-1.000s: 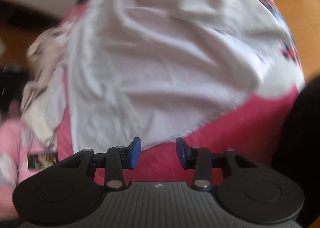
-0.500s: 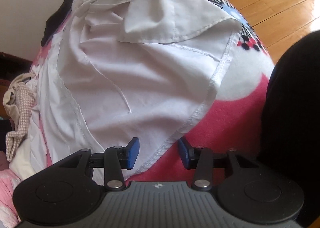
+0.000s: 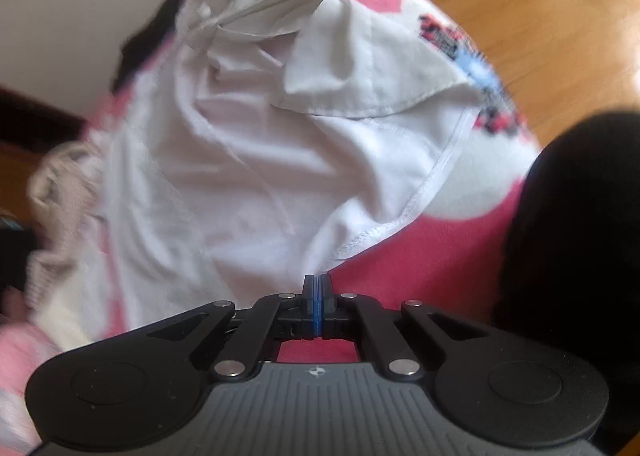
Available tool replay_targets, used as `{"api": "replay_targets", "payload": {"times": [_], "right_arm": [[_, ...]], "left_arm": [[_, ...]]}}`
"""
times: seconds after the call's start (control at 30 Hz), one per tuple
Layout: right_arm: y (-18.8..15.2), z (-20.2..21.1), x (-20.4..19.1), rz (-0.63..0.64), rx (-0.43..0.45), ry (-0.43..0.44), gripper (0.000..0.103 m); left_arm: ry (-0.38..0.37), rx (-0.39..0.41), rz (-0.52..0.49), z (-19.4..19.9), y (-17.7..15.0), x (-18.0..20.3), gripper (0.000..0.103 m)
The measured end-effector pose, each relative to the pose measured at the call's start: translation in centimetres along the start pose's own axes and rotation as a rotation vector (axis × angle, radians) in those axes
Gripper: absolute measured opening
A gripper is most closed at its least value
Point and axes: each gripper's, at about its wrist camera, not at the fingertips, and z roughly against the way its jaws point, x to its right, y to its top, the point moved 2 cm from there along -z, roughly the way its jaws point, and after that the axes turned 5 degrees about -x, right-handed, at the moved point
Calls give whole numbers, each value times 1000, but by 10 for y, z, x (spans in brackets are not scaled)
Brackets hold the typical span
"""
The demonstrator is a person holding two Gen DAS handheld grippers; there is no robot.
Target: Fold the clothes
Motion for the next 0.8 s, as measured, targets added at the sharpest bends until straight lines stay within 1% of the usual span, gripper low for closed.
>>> {"api": "replay_targets", "payload": {"times": [0.1, 0.2, 0.3, 0.4, 0.47, 0.57, 0.6, 0.63, 0.67, 0.77, 0.8], "right_arm": [[-2, -2, -7, 116, -9, -138, 2], [-9, 7, -21, 237, 39, -172, 2], [-23, 11, -50, 443, 78, -136, 2], [-39, -9, -82, 663, -1, -73, 2], [-49, -31, -96, 773, -61, -55, 2], [-67, -58, -103, 926, -97, -58, 2], [-74, -63, -102, 976, -110, -82, 2], [-80, -67, -100, 1024, -117, -102, 2], [-84, -63, -101, 1059, -110, -103, 2], [-91, -45, -105, 1095, -115, -88, 2], [-95, -38, -108, 1125, -99, -67, 2]], "left_arm": [[2, 0, -5, 1, 0, 0, 31], [4, -1, -9, 3, 1, 1, 31], [5, -2, -16, 5, 1, 2, 31], [9, 1, -23, 7, 2, 3, 31], [11, 6, -20, 9, 2, 2, 31], [11, 8, -12, 14, -1, 0, 31], [11, 8, -9, 16, -2, -1, 31], [10, 8, -6, 18, -4, -3, 31], [8, 8, 1, 21, -5, -5, 31], [-1, 10, 22, 28, -8, -10, 33], [-3, 13, 38, 28, -9, -12, 34]]}}
